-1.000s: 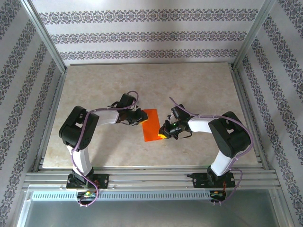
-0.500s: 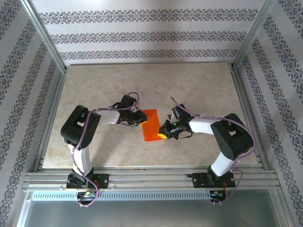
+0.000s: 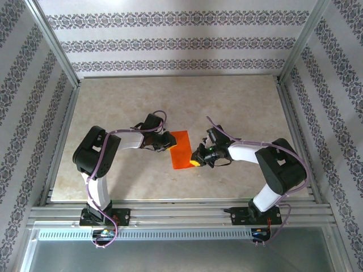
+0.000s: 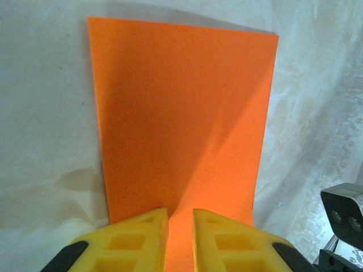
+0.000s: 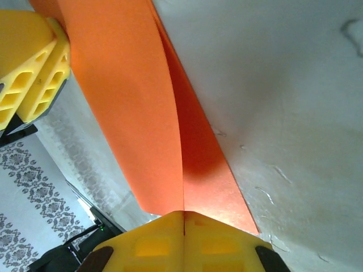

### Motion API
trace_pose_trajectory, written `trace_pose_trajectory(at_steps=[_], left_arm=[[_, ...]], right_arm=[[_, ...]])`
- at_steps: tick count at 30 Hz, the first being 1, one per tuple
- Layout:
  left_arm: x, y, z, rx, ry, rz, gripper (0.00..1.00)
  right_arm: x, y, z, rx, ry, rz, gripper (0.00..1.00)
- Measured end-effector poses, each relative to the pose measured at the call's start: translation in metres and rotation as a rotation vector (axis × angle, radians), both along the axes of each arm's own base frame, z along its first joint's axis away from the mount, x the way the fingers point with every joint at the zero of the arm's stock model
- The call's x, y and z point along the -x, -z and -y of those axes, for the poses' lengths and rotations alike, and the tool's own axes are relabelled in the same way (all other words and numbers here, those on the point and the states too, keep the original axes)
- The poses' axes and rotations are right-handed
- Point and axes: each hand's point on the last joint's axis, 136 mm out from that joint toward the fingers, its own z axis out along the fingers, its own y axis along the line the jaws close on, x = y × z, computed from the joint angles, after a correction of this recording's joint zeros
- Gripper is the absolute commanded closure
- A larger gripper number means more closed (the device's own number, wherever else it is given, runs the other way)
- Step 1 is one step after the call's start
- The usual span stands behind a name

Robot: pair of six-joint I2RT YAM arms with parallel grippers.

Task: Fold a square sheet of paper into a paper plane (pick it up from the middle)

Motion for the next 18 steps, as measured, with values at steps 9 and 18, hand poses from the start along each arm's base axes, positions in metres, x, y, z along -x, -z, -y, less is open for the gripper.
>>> trace_pose_trajectory(at_steps=[9, 18], left_arm=[[0.000, 0.000, 0.000, 0.000, 0.000, 0.000, 0.80], [0.000, 0.000, 0.000, 0.000, 0.001, 0.000, 0.80]], right_arm=[[-0.019, -0.012, -0.027, -0.032, -0.040, 0.058, 0.96], [-0.035, -0.001, -0.042, -0.007, -0.039, 0.086, 0.96]])
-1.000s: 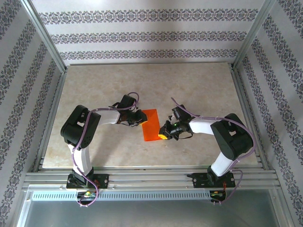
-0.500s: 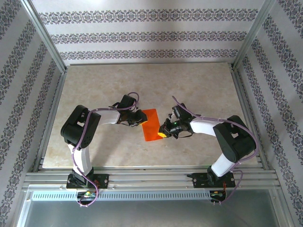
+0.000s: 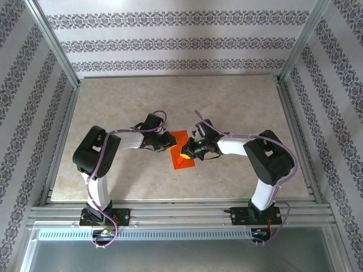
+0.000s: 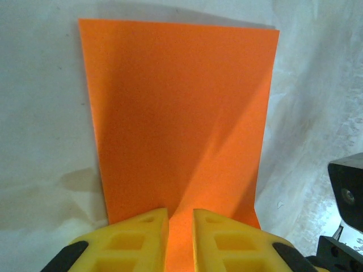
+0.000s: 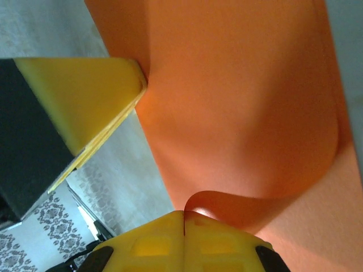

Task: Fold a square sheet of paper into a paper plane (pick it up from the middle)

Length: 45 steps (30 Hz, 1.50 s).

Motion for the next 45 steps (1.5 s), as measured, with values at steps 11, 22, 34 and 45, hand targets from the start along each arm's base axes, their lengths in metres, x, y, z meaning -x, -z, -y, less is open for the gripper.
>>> trace_pose_trajectory(at_steps=[11, 22, 34, 45], left_arm=[[0.000, 0.001, 0.000, -0.004, 0.000, 0.001, 0.81], [0.000, 0.001, -0.001, -0.005, 0.000, 0.001, 0.83], [0.000, 0.002, -0.001, -0.007, -0.002, 0.002, 0.84], [0.000, 0.002, -0.001, -0.007, -0.002, 0.002, 0.84]], right_arm=[[-0.009, 0.008, -0.007, 0.003, 0.018, 0.013, 0.95], [-0.010, 0.012, -0.016, 0.002, -0.003, 0.016, 0.95], [-0.013, 0.013, -0.019, 0.001, -0.005, 0.017, 0.95], [-0.014, 0.013, -0.020, 0.002, -0.008, 0.018, 0.95]])
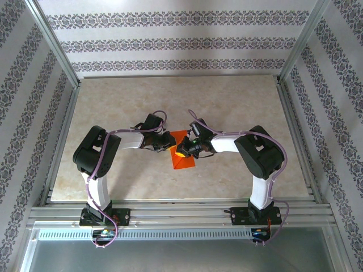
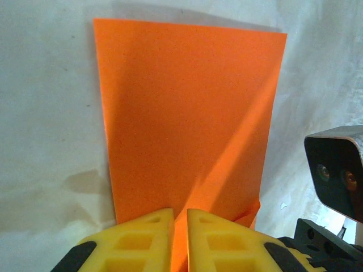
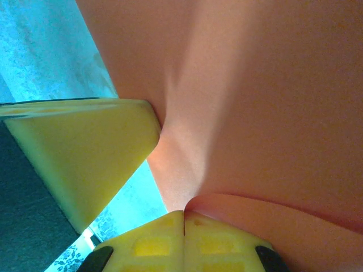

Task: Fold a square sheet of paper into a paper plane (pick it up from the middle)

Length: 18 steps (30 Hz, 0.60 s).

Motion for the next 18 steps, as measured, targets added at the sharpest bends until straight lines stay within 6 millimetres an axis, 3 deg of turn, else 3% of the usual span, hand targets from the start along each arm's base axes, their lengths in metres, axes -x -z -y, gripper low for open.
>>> trace_pose_trajectory(at_steps=[18], left_arm=[[0.0000, 0.0000, 0.0000, 0.000, 0.000, 0.000, 0.84]], right_arm=[[-0.0004, 0.0039, -0.0006, 0.007, -0.006, -0.007, 0.95]])
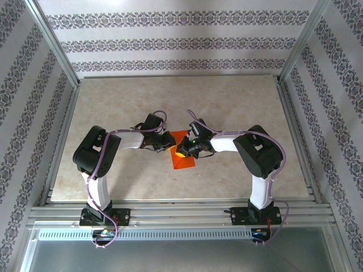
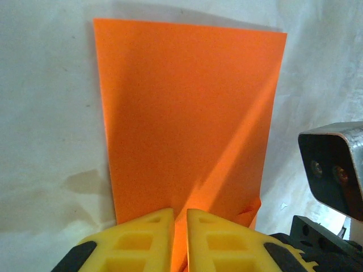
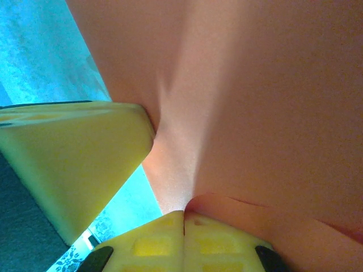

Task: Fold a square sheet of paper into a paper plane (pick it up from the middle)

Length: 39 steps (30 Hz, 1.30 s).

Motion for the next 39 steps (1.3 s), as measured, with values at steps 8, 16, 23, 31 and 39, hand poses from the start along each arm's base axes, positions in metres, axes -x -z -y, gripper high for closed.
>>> trace_pose_trajectory(at_steps=[8, 16, 23, 31, 39], left_arm=[[0.000, 0.000, 0.000, -0.003, -0.002, 0.001, 0.84], [-0.004, -0.007, -0.010, -0.018, -0.030, 0.000, 0.78], [-0.023, -0.057, -0.048, -0.009, -0.143, 0.108, 0.78], [-0.010, -0.068, -0.085, -0.082, -0.239, 0.129, 0.77], [0.001, -0.060, -0.090, -0.097, -0.240, 0.097, 0.76]], right_arm=[[0.001, 0.000, 0.001, 0.006, -0.010, 0.005, 0.94], [0.001, 0.002, 0.001, 0.017, -0.014, 0.008, 0.90], [0.000, 0.001, 0.000, 0.026, -0.021, 0.015, 0.81], [-0.002, -0.004, -0.003, 0.018, -0.033, 0.026, 0.65], [-0.003, -0.009, -0.006, 0.001, -0.040, 0.037, 0.56]])
